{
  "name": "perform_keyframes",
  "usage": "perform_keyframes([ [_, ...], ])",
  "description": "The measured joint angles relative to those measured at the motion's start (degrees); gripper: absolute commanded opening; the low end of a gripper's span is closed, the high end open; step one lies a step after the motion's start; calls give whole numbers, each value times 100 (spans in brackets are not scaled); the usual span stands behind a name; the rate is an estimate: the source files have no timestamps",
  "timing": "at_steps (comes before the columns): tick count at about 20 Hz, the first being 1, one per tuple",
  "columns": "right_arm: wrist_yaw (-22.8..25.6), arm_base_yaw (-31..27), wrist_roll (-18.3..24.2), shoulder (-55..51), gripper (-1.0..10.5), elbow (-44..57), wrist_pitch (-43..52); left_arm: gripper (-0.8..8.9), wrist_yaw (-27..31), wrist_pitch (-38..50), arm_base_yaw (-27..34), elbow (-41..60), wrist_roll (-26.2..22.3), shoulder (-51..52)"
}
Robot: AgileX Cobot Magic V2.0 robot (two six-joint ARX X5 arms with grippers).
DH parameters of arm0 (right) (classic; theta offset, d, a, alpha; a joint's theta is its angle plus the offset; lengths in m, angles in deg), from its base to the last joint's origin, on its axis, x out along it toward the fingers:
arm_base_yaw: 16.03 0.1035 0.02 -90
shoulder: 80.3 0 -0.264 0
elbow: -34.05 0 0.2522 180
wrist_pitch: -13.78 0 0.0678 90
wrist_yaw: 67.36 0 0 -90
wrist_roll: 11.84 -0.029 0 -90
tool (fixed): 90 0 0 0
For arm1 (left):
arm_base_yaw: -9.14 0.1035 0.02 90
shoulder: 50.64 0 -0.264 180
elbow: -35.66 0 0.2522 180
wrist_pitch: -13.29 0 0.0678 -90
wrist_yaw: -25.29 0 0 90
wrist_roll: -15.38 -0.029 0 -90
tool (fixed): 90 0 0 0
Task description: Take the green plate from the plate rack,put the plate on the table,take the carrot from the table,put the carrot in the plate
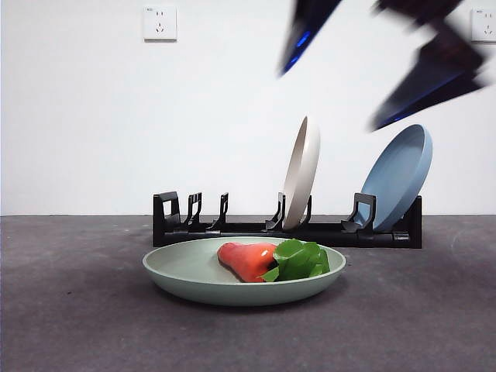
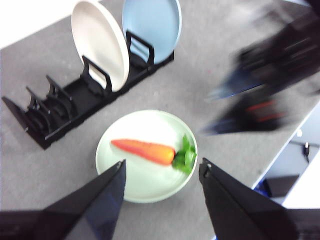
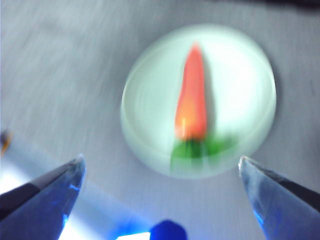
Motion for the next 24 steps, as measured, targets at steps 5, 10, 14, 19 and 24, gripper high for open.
perform_keyframes([
  [5, -46, 0, 98, -1526, 527, 0, -2356, 248, -48, -560, 0, 0, 0, 0],
  [10, -46, 0, 114, -2072, 353, 0, -3115, 146, -490, -785, 0, 0, 0, 0],
  [14, -44, 0, 118, -2249, -19, 0, -3167, -8, -599, -844, 0, 0, 2, 0],
  [19, -28, 0, 142, -2273, -2, 0, -3167, -8, -671, -890, 0, 0, 4, 0],
  [24, -26, 0, 138, -2273, 1, 0, -3167, -3, -688, -890, 0, 0, 2, 0],
])
